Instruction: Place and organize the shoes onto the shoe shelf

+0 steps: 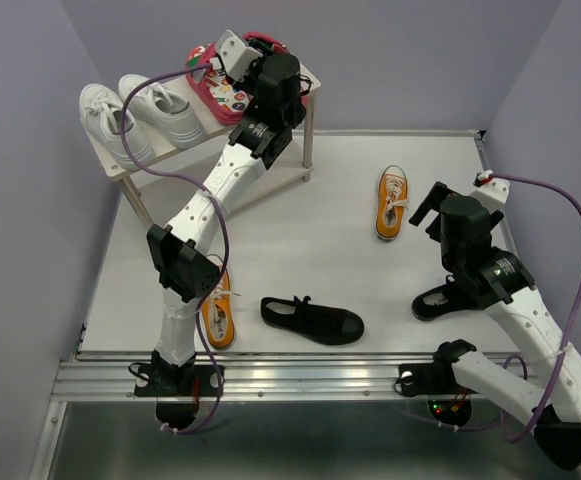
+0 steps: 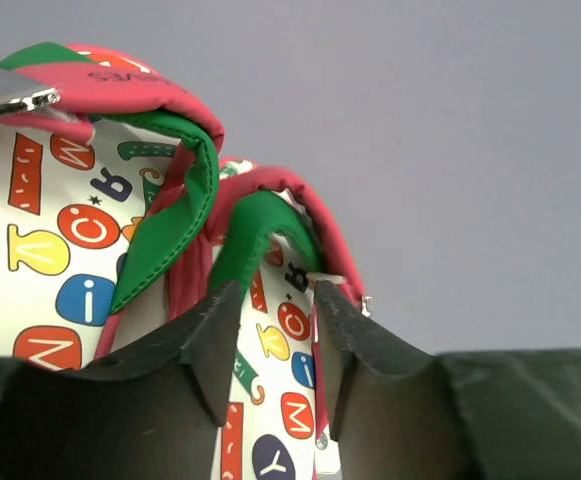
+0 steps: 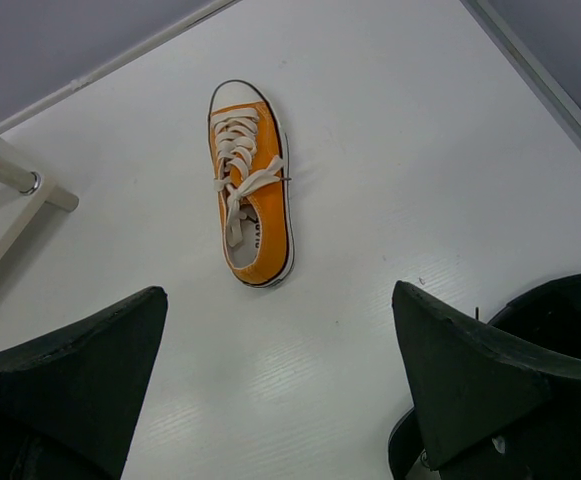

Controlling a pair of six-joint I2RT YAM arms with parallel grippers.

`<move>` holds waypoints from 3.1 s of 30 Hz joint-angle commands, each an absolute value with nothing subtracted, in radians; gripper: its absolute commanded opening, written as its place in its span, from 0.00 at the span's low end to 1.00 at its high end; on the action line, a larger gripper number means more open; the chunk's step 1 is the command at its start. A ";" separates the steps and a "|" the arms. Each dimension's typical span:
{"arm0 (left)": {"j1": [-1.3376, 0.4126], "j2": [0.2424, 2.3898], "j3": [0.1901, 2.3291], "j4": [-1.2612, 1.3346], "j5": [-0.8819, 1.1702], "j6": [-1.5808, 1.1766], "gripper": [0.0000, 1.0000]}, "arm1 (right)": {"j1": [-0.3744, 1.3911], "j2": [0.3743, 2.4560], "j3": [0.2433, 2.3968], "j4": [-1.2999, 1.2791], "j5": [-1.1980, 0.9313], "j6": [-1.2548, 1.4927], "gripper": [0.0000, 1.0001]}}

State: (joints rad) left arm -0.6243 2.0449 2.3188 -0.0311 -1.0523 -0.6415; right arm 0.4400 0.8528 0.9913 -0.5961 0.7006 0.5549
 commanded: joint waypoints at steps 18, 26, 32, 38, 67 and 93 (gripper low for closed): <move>-0.627 1.881 2.395 0.068 -0.691 -0.302 0.64 | 0.439 0.844 1.028 -0.583 0.683 0.560 1.00; -0.646 1.740 2.258 -0.139 -0.419 -0.180 0.63 | 0.439 0.868 1.029 -0.552 0.647 0.557 1.00; -0.646 1.772 2.296 -0.323 -0.228 -0.123 0.63 | 0.439 0.877 1.020 -0.542 0.629 0.564 1.00; -0.647 1.830 2.269 -0.483 -0.152 -0.084 0.63 | 0.439 0.870 1.015 -0.545 0.640 0.563 1.00; -0.641 1.997 2.378 -0.519 -0.204 -0.005 0.61 | 0.439 0.905 1.014 -0.540 0.623 0.564 1.00; -0.847 1.637 1.936 -0.612 -0.225 -0.098 0.65 | 0.439 0.902 1.026 -0.540 0.597 0.558 1.00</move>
State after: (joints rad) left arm -0.7734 1.7168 2.0209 -0.5610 -0.1780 -0.0620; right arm 0.4400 0.9119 0.9913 -0.5907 0.5987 0.5583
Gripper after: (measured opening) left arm 0.649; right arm 0.998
